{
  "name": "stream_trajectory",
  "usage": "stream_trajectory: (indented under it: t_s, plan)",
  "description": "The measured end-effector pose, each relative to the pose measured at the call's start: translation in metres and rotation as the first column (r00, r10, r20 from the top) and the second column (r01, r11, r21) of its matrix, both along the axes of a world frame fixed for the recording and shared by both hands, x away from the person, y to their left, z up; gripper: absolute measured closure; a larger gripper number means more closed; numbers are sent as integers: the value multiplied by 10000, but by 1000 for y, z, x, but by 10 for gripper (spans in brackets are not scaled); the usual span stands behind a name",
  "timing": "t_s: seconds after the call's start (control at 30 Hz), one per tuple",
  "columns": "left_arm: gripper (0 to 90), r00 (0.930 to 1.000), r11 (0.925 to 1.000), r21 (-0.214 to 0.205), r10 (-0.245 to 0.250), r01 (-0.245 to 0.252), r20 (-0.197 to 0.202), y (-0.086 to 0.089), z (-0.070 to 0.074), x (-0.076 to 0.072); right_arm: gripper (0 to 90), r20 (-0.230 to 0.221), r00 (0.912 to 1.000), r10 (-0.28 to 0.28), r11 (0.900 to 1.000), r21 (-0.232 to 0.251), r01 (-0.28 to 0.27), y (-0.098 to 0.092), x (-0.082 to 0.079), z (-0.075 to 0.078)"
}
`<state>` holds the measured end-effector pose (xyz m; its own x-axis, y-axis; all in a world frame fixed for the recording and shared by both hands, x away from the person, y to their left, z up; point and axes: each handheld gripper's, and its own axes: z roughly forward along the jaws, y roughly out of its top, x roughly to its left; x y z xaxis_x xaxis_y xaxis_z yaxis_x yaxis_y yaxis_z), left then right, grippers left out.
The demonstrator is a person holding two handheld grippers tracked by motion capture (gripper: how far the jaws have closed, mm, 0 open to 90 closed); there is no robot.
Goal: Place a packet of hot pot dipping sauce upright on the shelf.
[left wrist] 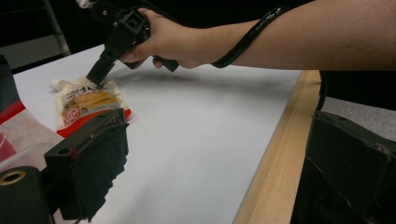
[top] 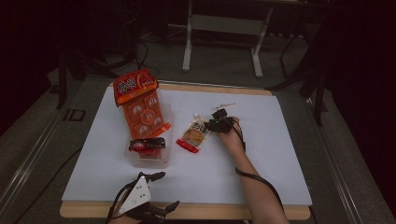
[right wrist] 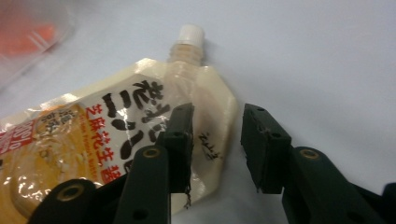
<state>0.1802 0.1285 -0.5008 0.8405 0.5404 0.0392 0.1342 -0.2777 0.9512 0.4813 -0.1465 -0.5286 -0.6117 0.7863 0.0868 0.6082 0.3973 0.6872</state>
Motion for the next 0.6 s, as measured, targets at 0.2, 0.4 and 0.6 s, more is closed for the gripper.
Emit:
stream_trajectory:
  t_s: [0.2, 0.4, 0.6]
  plan:
    - [62, 10000, 10000, -37, -60, 60, -5, -1, 0, -1, 748, -258, 9997, 27, 10000, 24, -27, 3, -1, -1]
    - [62, 10000, 9999, -100, -45, 44, -83, 0, 0, 1, 884, -328, 9992, 208, 9997, -94, -211, 7, -3, 0]
    - [62, 9999, 9999, -131, -53, 52, -99, 0, 0, 1, 896, -66, 9998, 213, 9994, 259, -212, 4, -9, 10]
